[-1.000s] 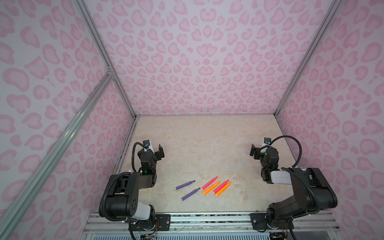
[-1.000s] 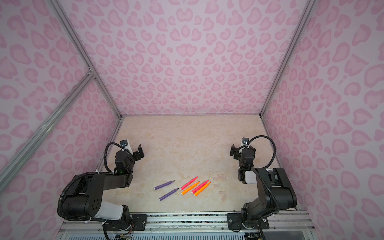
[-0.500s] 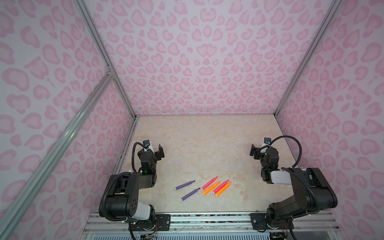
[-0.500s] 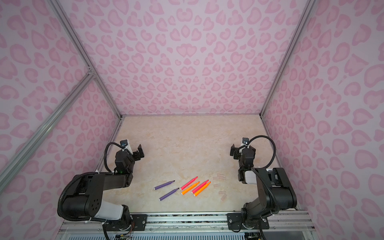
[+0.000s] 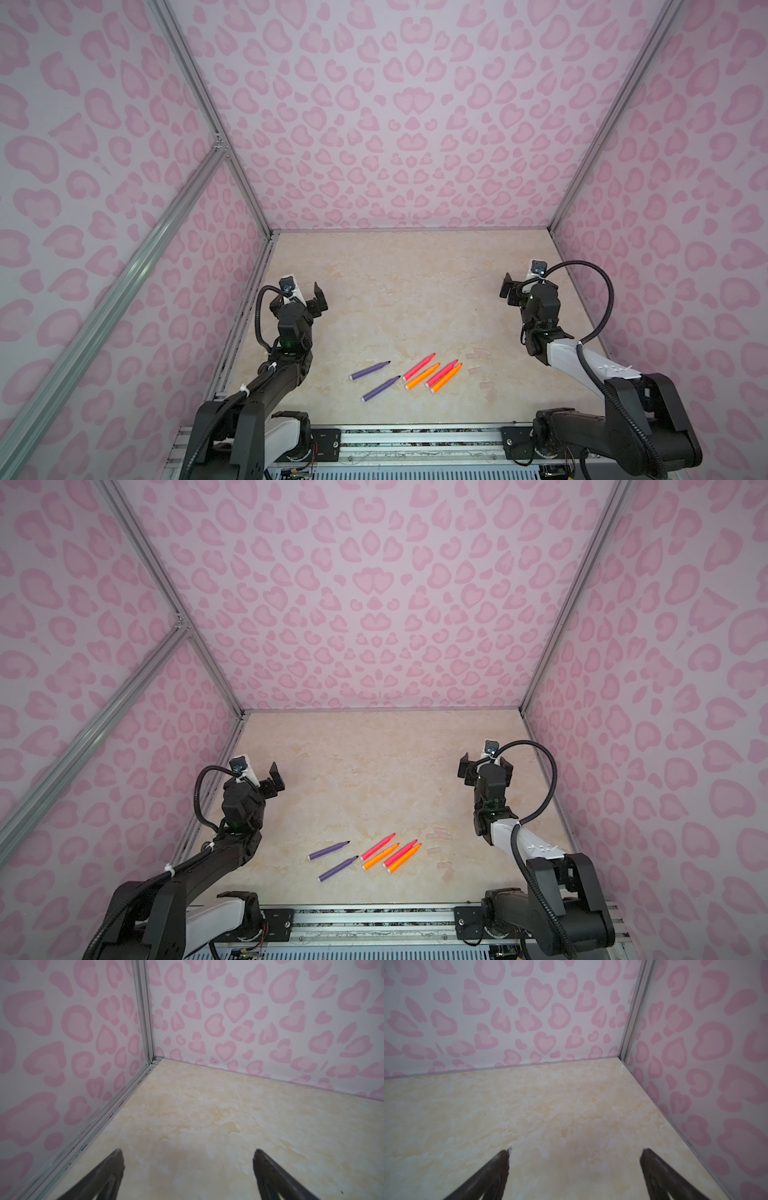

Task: Insert the pens into the pen caps
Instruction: 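Move the left gripper toward the purple marker while the right arm lifts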

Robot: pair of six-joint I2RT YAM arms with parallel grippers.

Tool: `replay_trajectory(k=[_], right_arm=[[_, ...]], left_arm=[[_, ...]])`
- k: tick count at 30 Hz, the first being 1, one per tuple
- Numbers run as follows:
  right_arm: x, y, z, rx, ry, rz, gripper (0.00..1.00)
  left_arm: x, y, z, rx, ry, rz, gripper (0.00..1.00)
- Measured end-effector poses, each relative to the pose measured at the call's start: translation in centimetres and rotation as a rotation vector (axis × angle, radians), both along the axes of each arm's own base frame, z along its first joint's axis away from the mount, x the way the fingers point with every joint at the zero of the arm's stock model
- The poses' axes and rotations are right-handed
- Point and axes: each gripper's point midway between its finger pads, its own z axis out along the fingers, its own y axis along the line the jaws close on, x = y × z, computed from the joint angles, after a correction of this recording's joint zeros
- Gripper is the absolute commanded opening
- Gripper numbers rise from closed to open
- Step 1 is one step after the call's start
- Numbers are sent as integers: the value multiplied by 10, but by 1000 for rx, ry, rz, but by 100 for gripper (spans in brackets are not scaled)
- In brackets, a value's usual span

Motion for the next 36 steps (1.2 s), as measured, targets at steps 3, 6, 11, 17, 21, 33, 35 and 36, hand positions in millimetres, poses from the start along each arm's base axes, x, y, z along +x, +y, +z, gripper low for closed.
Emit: replay_trajectory(k=[3, 6, 11, 17, 21, 33, 35, 36], right_arm=[[7, -9, 9, 166, 24, -55, 99], [16, -10, 7, 270, 57, -43, 99], [20, 12, -7, 379, 123, 62, 99], [11, 6, 3, 409, 81, 41, 99], [-6, -9, 23, 397, 0, -13, 99], [-60, -40, 38, 550, -209, -173, 99], [-60, -39, 43, 580, -217, -172, 99], [-60, -37, 43, 603, -218, -166, 99]], left_arm=[[1, -16, 31, -55, -26, -84, 98], [-8, -33, 44, -105, -9, -177, 98], [-48, -65, 75, -177, -78, -372, 98], [-94, -89, 72, -189, -186, -547, 98], [-98, -80, 82, -216, -183, -491, 98], [-91, -46, 52, -428, -11, -227, 98], [-91, -41, 50, -450, 29, -183, 98], [-91, -36, 48, -462, 50, -144, 98]])
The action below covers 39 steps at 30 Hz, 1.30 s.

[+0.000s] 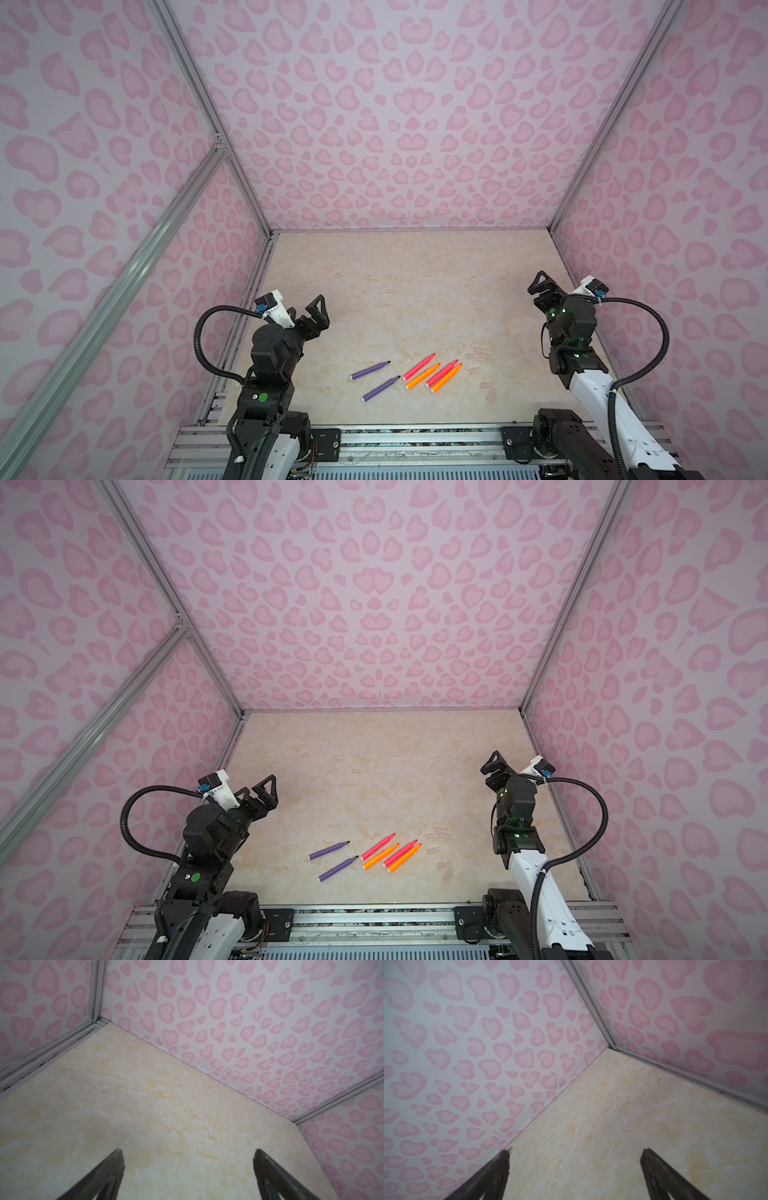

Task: Insert the pens into the pen caps
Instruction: 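Move the left gripper toward the purple marker while the right arm lifts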

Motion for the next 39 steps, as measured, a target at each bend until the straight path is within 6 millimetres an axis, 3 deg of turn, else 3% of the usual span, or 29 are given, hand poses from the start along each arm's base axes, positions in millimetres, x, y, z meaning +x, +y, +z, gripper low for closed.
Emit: replay_trajectory(k=[1, 3, 5, 8, 12, 17, 20, 24, 29, 39], right_arm=[[0, 1, -2, 17, -3, 0, 99], [-4, 0, -9, 75, 3, -15, 99], [-10, -1, -12, 99, -8, -29, 99], [-15, 1, -3, 81, -32, -9, 99], [-14, 8, 21, 41, -66, 40, 99], [-11, 19, 3, 41, -21, 111, 99], [-7, 26, 1, 49, -9, 147, 99], [0, 36, 3, 56, -3, 205, 97], [4, 46, 4, 47, 2, 258, 95], [5, 48, 6, 33, -1, 266, 95]], left_arm=[[0, 5, -3, -12, 29, 31, 99], [-2, 12, -12, -35, 91, 87, 90], [-4, 15, -26, -50, 151, 111, 99], [-4, 12, -50, -55, 259, 104, 97], [-5, -9, -62, -59, 394, -16, 97], [-7, -35, -70, -41, 525, -151, 97], [-18, -68, -93, 31, 629, -267, 100], [-33, -102, -129, 208, 780, -360, 90], [-42, -114, -152, 375, 854, -380, 90], [-66, -135, -179, 532, 932, -483, 88]])
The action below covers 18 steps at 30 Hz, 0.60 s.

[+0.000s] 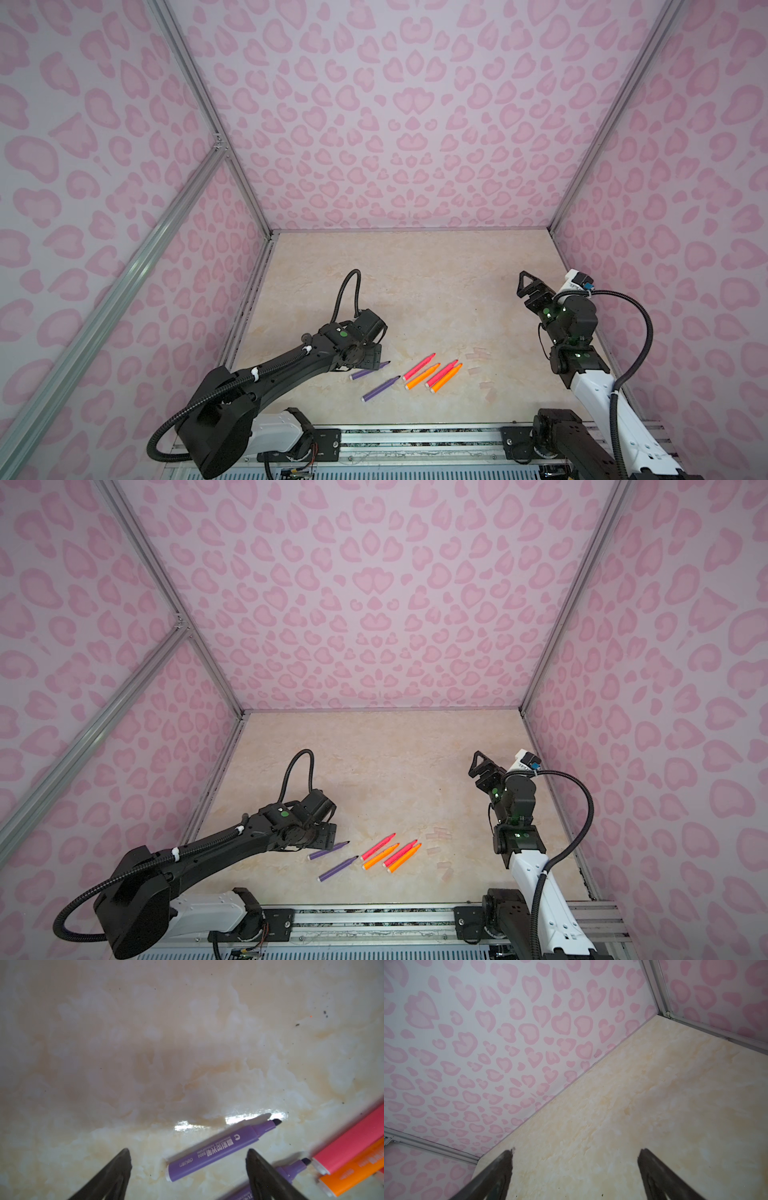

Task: Insert the pens into the pen caps
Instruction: 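Move the left gripper toward the purple marker while the right arm lifts, then lower the left gripper and close it on the purple marker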

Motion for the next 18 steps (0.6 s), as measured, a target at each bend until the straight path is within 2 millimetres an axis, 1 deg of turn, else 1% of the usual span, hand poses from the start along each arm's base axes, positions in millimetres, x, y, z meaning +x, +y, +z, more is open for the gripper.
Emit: replay_trajectory(k=[3, 7, 11, 15, 18], right_arm=[[1, 0, -2, 0, 6, -3, 95], [2, -1, -6, 0, 18, -3, 95], [3, -1, -9, 1, 28, -3, 94], [4, -1, -9, 1, 34, -3, 94], [4, -1, -7, 1, 32, -3, 94]], left_arm=[[-8, -8, -7, 22, 22, -45, 87], [-13, -8, -18, 62, 50, -56, 86], [-16, -9, -24, 84, 63, -69, 85], [-16, -9, -26, 97, 68, -65, 78], [-16, -7, -28, 113, 67, -61, 65]])
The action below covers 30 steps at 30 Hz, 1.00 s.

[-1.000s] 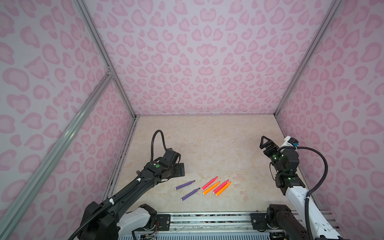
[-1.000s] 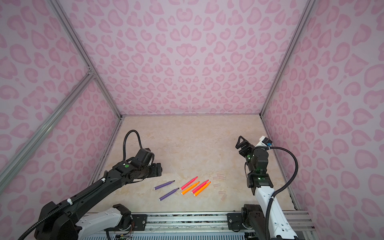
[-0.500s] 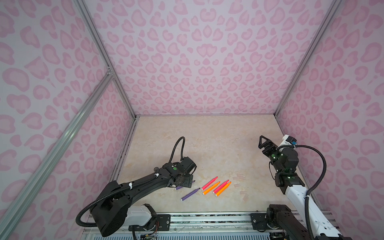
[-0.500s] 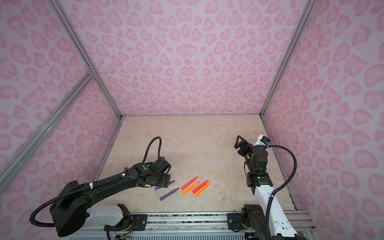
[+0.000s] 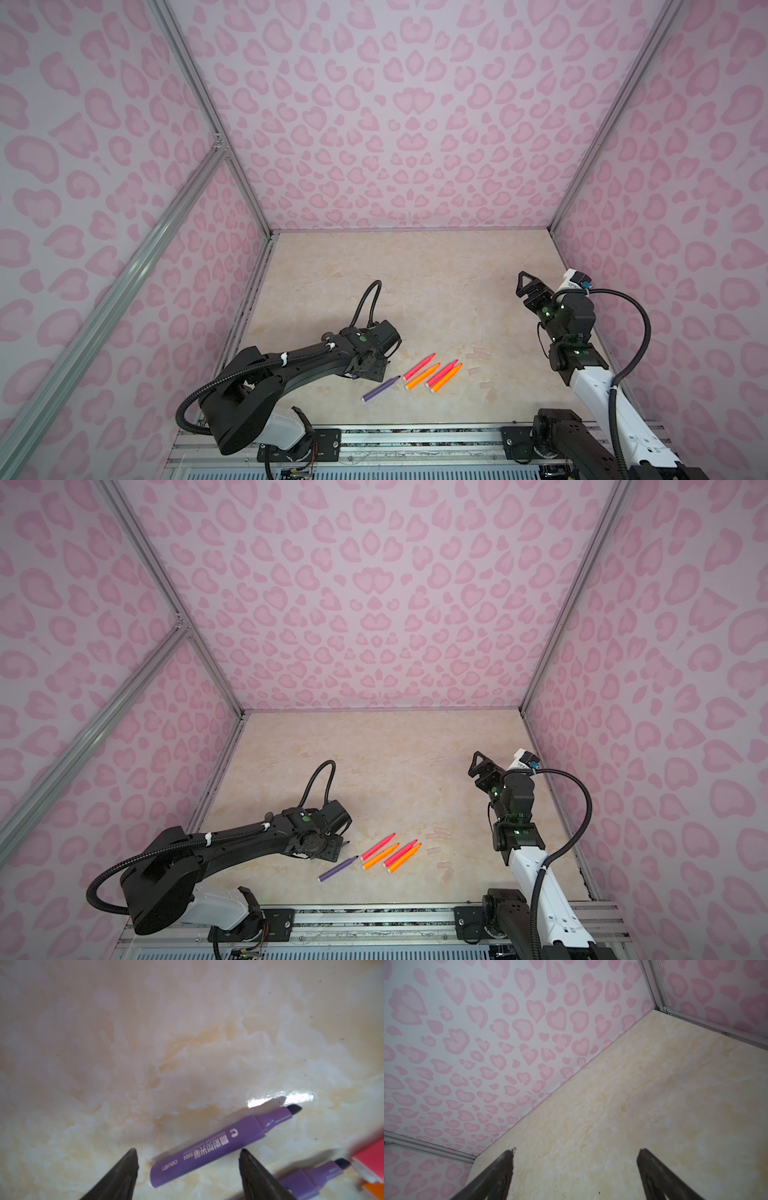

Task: Insert the pens into the pen caps
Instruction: 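Lower the left gripper and close it on the purple marker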

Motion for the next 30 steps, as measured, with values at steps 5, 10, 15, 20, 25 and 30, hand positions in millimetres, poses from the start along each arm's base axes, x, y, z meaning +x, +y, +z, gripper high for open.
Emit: replay_trajectory(k=[5, 10, 15, 20, 25, 30], right_arm=[[0, -1, -2, -1, 7, -3, 94], [0, -3, -2, -4, 8, -18, 94], [0, -3, -3, -3, 11, -18, 94], [0, -3, -4, -3, 14, -18, 94], [0, -4, -4, -5, 15, -23, 94], [0, -4, -4, -5, 15, -25, 94]], left_arm=[[2, 0, -2, 15, 2, 5, 53], [3, 1, -4, 26, 1, 7, 49], [4, 1, -5, 38, 3, 13, 47], [4, 2, -10, 58, 19, 13, 41], [5, 0, -11, 63, 24, 13, 30], [5, 0, -12, 66, 27, 9, 25]])
